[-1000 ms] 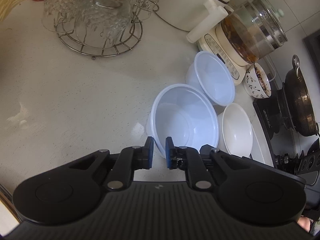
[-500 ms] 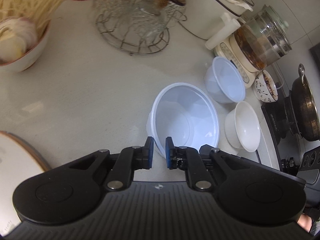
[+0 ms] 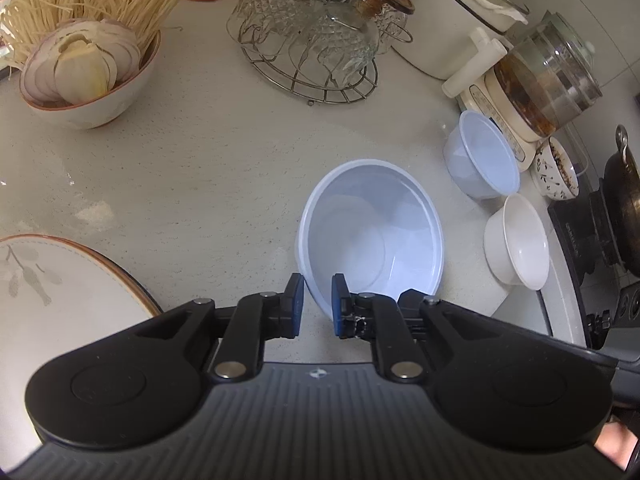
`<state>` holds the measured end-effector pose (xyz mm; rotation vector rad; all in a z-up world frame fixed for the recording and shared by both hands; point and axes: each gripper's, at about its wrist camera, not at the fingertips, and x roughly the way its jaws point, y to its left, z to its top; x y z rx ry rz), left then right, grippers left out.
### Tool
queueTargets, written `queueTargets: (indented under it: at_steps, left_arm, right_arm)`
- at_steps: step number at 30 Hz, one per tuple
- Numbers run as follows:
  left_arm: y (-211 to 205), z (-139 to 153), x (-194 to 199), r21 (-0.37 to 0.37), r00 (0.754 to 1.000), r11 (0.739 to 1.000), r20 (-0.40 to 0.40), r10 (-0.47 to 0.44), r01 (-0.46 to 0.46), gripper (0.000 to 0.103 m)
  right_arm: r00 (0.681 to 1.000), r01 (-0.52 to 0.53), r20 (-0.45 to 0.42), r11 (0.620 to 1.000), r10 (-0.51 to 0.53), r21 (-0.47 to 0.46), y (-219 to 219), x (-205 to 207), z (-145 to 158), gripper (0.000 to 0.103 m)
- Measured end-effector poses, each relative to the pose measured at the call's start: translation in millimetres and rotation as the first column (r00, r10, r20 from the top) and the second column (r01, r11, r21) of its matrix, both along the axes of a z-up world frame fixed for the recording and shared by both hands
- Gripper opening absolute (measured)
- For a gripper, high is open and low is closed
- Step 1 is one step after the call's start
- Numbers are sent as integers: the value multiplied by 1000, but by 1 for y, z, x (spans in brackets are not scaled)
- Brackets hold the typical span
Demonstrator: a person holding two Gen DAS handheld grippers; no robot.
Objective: Organize plates and bowls
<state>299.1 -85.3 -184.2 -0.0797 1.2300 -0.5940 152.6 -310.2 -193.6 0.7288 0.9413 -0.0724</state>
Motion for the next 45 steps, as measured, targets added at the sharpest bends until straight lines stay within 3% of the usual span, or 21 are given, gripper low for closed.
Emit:
queueTargets:
  at_steps: [4, 7, 9, 11, 25, 37, 45]
  left_arm:
    - [6, -3, -4, 1, 1000, 1000, -5, 12, -12, 16]
    - [10, -4, -6, -1, 1000, 1000, -9, 20, -20, 28]
    - [14, 0, -9, 3, 999, 999, 15, 40, -40, 43]
    - [19, 5, -11, -5, 999, 999, 31, 44, -43, 44]
    - [24, 53, -45, 18, 985, 1000, 168, -29, 26, 45]
    - [-24, 101, -47, -10, 964, 996, 252, -79, 84, 45]
    - [-65, 109, -19, -41, 954, 991, 276, -115, 131, 45]
  right_arm:
    - [1000, -12, 7, 1000, 12, -11, 3, 0, 0, 19]
    - [1000, -16, 8, 1000, 16, -11, 5, 0, 0, 20]
    - [1000, -14, 0, 1000, 14, -13, 5, 0, 0, 30]
    - [1000, 0, 11, 1000, 0, -12, 5, -3, 2, 57]
    - [994, 11, 106, 993, 2, -121, 12, -37, 50, 57]
    - [977, 90, 212, 970, -41, -228, -12, -48, 107, 58]
    - [971, 146, 223, 951, -85, -274, -35, -27, 130, 58]
